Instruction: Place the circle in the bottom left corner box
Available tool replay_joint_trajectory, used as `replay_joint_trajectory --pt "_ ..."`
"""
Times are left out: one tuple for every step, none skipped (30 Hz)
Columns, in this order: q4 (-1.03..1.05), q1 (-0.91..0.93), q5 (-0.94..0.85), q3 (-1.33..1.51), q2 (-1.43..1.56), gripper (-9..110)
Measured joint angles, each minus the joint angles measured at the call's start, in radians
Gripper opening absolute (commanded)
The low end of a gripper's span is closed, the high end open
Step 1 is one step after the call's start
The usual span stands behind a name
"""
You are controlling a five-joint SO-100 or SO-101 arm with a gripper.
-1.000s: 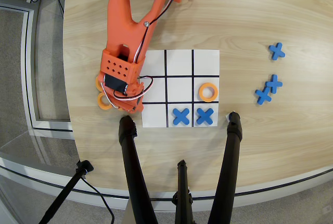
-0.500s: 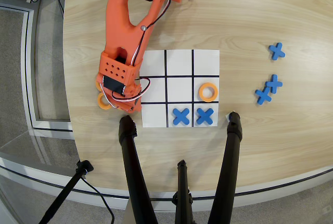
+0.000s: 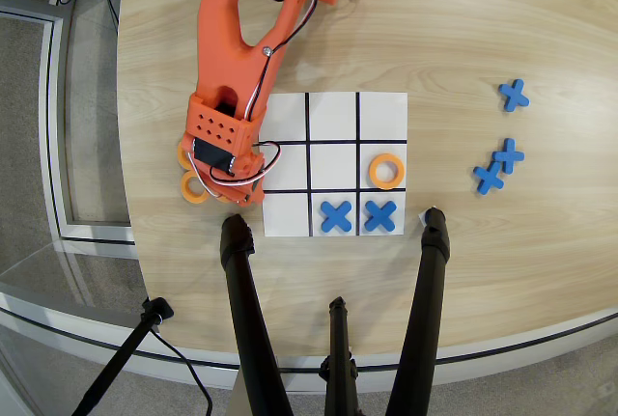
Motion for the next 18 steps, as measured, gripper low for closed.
replay_joint_trajectory --pt "-0.002 0.000 0.000 0.003 0.000 22" --pt "-0.003 0.000 0.000 0.009 0.000 22" --pt "-0.003 0.000 0.000 0.014 0.002 22" --pt "-0.003 0.000 0.000 0.018 0.003 22" --pt "-0.003 0.000 0.000 0.020 0.003 22" --pt "-0.003 0.000 0.000 0.026 0.008 22" --pt "-0.003 0.000 0.000 0.038 0.014 22" --pt "-0.003 0.000 0.000 0.048 0.020 22" --pt "-0.003 0.000 0.000 0.058 0.028 22" --pt "-0.003 0.000 0.000 0.071 0.037 22" --pt "-0.003 0.000 0.000 0.083 0.044 22" --pt "-0.003 0.000 0.000 0.097 0.054 22" --pt "-0.003 0.000 0.000 0.107 0.061 22" --pt "-0.003 0.002 0.000 0.118 0.069 22" --pt "-0.003 0.003 0.000 0.129 0.077 22" --pt "-0.003 0.003 0.005 0.140 0.084 22" --pt "-0.003 0.002 0.000 0.149 0.092 22" --pt "-0.003 0.002 0.000 0.158 0.097 22"
